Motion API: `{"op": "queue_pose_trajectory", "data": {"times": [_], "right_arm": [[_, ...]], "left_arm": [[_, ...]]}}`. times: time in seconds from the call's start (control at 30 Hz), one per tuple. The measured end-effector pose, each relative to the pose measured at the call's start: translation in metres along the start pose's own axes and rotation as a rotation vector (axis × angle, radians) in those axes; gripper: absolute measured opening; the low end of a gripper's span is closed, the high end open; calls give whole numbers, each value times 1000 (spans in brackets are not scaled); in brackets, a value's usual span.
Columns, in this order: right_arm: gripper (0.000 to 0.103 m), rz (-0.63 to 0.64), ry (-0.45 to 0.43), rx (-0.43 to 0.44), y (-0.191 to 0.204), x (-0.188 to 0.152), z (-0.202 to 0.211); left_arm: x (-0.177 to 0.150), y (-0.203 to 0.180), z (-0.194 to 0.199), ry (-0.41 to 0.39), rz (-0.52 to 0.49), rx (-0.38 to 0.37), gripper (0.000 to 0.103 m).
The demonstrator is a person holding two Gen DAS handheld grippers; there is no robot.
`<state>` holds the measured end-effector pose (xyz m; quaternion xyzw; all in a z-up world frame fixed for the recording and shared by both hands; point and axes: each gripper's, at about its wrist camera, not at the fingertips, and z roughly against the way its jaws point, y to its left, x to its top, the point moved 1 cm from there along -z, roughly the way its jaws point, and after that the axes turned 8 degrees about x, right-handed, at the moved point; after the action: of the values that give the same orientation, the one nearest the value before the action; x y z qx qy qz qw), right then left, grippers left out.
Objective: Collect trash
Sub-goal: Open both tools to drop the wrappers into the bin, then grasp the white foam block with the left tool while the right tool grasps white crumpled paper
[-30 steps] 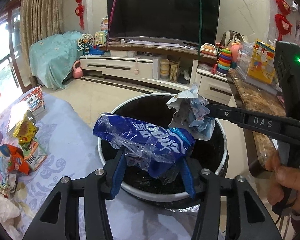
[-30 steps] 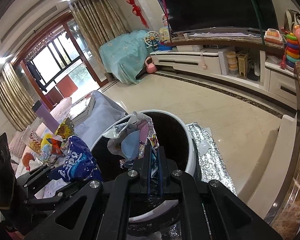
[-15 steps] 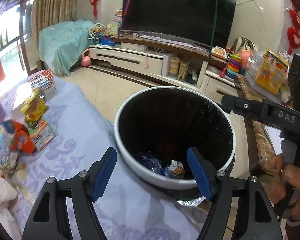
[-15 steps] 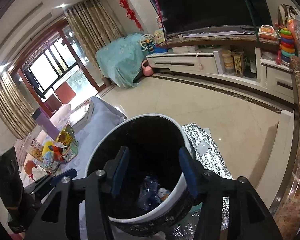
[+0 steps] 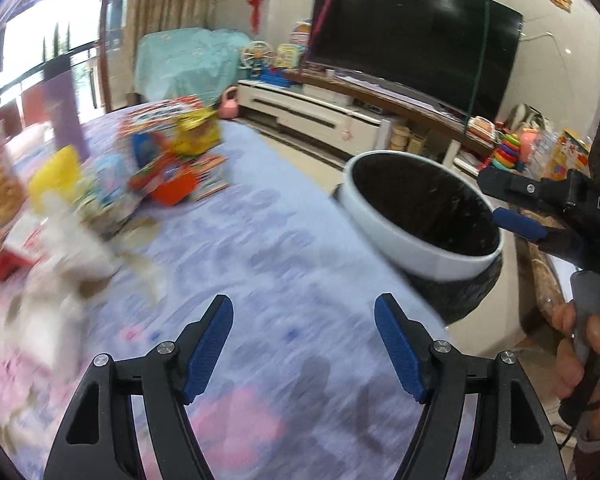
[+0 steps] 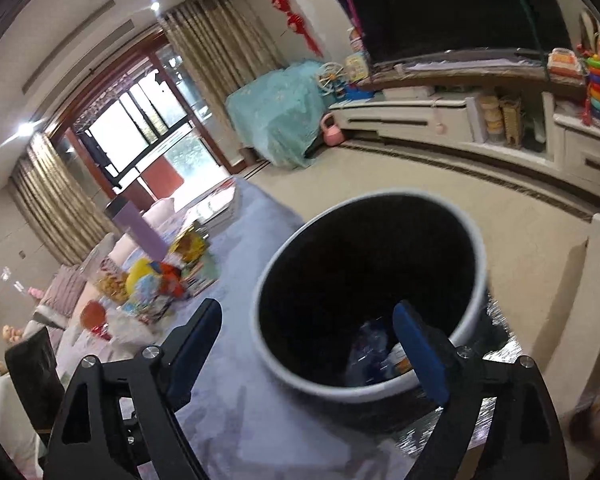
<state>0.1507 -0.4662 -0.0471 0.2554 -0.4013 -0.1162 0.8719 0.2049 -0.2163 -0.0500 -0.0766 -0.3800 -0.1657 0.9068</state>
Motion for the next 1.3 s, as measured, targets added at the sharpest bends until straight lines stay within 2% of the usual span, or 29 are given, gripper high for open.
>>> {"op": "queue_pose_trajectory", "data": {"times": [0.5,0.67,0.97,1.3], "right_arm": [[94,32,135,117,61,-40,-43],[94,51,170,139,78,-50,-56],[94,66,211,167,99,-57,-76],[94,74,244,188,118,-57,-100]], "left_arm": [[-66,80,91,-8,183,163,73],[-78,93,109,0,213,206,79],[-68,100,109,38,181,221,79],[-47,110,69,96,168,199,79]]}}
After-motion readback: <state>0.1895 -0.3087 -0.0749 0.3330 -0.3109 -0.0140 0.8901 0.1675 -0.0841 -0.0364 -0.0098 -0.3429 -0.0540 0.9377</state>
